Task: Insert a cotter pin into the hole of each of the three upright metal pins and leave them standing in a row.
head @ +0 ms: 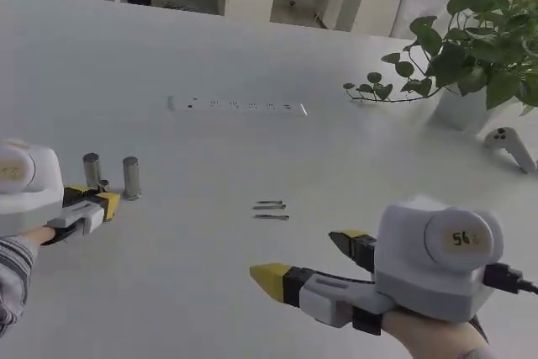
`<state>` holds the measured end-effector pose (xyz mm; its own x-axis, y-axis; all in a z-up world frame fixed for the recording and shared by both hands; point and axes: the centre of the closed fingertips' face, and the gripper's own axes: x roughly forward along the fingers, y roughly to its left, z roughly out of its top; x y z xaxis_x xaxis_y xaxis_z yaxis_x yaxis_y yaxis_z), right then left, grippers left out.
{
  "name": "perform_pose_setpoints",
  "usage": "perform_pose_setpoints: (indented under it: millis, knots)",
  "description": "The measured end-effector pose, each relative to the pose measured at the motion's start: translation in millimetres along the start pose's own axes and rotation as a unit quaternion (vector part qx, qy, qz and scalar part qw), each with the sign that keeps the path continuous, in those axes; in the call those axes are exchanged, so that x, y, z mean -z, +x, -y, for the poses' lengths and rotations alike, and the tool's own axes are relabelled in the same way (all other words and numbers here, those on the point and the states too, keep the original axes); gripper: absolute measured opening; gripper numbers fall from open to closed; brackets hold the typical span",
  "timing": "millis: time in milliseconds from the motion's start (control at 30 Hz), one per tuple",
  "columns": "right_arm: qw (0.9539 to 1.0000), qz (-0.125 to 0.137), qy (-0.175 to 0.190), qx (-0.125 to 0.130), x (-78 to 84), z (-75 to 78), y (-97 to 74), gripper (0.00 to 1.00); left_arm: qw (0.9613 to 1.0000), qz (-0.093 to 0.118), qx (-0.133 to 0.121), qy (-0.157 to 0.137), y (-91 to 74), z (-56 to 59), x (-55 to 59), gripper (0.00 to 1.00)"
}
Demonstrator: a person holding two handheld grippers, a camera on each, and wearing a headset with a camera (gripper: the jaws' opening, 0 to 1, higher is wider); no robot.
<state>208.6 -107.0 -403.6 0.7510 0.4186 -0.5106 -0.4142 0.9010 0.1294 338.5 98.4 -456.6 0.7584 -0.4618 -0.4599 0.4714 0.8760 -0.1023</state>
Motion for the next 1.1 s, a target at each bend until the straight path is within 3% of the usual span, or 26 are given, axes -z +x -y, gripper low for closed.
perform_pose_setpoints:
  millis: [67, 167, 333, 467, 700, 1100]
  knots:
    - [1.0, 0.001, -0.001, 0.001, -1.2, 0.1, -0.1, 0.72, 1.0, 0.001, 0.002, 0.002, -0.5, 0.3, -0.4, 0.06]
    - [1.0, 0.001, -0.001, 0.0, -2.1, -0.5, 0.0, 0.72, 0.9995, 0.003, 0.023, -0.022, -1.5, 5.7, 0.1, 0.05]
    - [1.0, 0.0, 0.001, -0.001, -1.8, -3.2, 0.1, 0.72, 0.9996, -0.003, 0.028, 0.002, -5.1, 10.3, 2.2, 0.05]
    - [1.0, -0.001, 0.003, -0.003, -1.3, -5.6, 0.0, 0.72, 0.9985, -0.011, 0.04, 0.035, -8.9, 21.2, 5.9, 0.05]
    - [1.0, -0.003, 0.003, -0.005, -1.0, -5.5, -1.4, 0.72, 0.9972, -0.02, 0.061, 0.039, -14.9, 43.0, 11.1, 0.05]
    - [0.9999, -0.004, 0.001, -0.011, -1.0, -2.2, -2.4, 0.71, 0.9957, -0.014, 0.088, 0.028, -23.6, 79.6, 11.8, 0.05]
